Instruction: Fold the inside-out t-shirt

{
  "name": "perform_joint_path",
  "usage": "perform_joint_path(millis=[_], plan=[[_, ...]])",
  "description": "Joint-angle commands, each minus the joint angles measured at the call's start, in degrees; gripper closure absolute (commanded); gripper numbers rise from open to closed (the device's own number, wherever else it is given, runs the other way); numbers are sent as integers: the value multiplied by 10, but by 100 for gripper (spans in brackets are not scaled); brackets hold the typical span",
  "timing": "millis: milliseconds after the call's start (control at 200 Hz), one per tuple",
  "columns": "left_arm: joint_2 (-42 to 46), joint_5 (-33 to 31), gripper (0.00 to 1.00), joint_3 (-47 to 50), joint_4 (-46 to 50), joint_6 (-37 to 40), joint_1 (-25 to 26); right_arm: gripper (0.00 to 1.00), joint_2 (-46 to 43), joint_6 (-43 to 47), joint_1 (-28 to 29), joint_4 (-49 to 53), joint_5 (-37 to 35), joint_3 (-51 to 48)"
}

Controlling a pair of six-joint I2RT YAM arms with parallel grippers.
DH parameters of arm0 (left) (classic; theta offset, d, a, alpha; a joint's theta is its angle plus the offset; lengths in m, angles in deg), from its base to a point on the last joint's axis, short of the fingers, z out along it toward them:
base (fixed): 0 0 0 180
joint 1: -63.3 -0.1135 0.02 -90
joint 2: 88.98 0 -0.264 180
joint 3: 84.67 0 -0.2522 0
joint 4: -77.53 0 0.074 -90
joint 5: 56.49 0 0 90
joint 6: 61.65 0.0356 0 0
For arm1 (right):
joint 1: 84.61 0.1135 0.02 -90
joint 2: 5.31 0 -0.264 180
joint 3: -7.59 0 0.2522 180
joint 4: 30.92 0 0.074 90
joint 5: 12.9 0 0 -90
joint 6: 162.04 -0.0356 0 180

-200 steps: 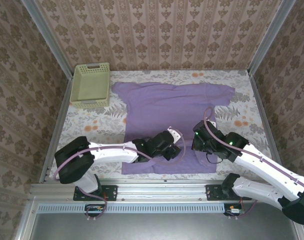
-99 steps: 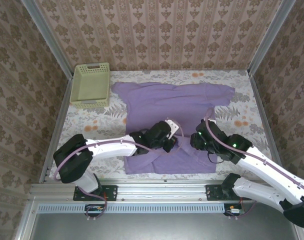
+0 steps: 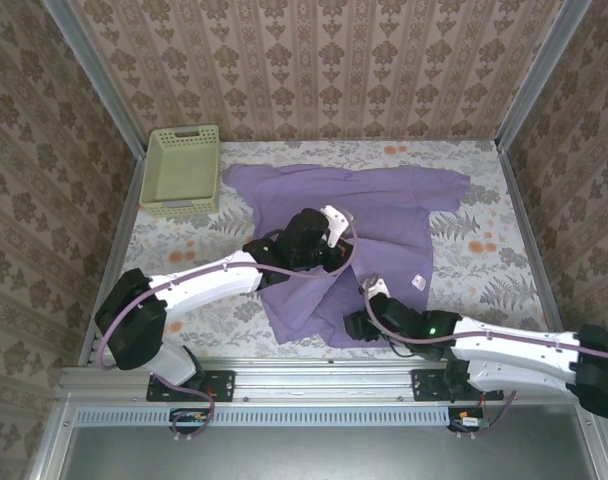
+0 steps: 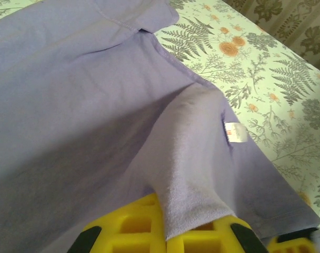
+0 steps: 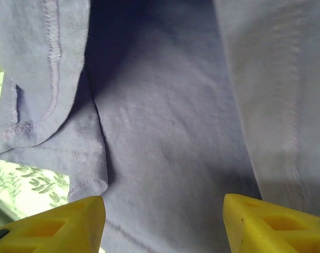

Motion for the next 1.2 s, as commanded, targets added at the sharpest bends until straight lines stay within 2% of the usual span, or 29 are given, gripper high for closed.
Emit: perform_joint_path(millis=[0,205,460,610,795,955,1195], plan=[[22,21,97,-27,23,17,-2,37,49,36,7,-142,-40,-12],[25,27,97,-43,36,19,-2,36,145,63,11,-225,-64,-4],[49,35,96,-65,63,29,-2,34,258,83,4,-244,-98,42],[67,38,95,-73,78,35,-2,34,295,58,-49,-253,-108,49],[90,33,94,-88,100,46,-2,34,310,90,-80,-282,-132,60],[105,38,93,-106,113,50,-2,33,325,77,-129,-302,-137,75],[125,46,93,-157,142,43,-2,33,377,64,-194,-284,-120,154]])
